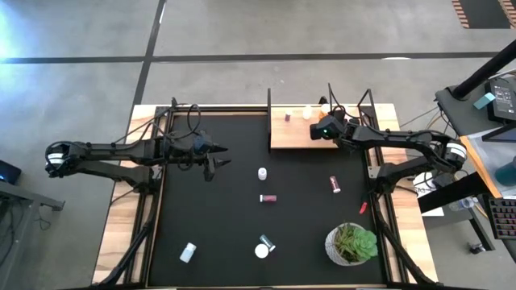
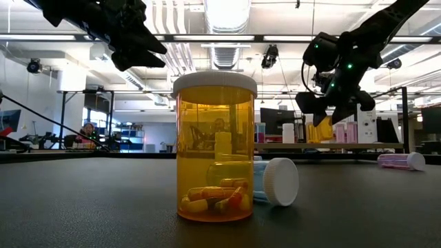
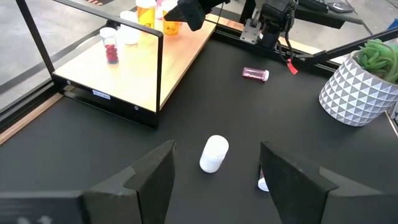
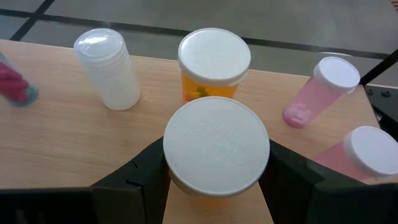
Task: Pick and place medicine bottles onto shelf by color
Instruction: Put the top orange pill bottle on the shelf aligned with the other orange pill bottle
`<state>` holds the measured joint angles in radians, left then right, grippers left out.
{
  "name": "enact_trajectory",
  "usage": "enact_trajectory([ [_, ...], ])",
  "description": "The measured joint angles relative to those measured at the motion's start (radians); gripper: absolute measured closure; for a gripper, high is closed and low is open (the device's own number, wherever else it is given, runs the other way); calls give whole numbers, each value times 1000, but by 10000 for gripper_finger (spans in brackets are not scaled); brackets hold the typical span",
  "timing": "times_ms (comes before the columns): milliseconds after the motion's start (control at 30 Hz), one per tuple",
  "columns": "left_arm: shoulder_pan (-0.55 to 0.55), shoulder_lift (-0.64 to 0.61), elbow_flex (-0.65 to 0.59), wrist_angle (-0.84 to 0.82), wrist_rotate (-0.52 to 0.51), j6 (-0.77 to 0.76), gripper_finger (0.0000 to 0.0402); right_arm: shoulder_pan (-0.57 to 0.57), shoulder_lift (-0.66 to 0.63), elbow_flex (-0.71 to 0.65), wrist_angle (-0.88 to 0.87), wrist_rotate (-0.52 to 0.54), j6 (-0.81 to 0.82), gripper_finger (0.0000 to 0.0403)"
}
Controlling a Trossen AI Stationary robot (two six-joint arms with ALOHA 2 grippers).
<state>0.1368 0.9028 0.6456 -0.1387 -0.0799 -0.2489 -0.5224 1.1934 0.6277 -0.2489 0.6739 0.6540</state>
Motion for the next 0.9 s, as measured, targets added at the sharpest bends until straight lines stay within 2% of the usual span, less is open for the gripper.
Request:
enact_trajectory([
  [900,0,0,0,0,-5,0,187,-2,0,0,1,-20,-26,206],
])
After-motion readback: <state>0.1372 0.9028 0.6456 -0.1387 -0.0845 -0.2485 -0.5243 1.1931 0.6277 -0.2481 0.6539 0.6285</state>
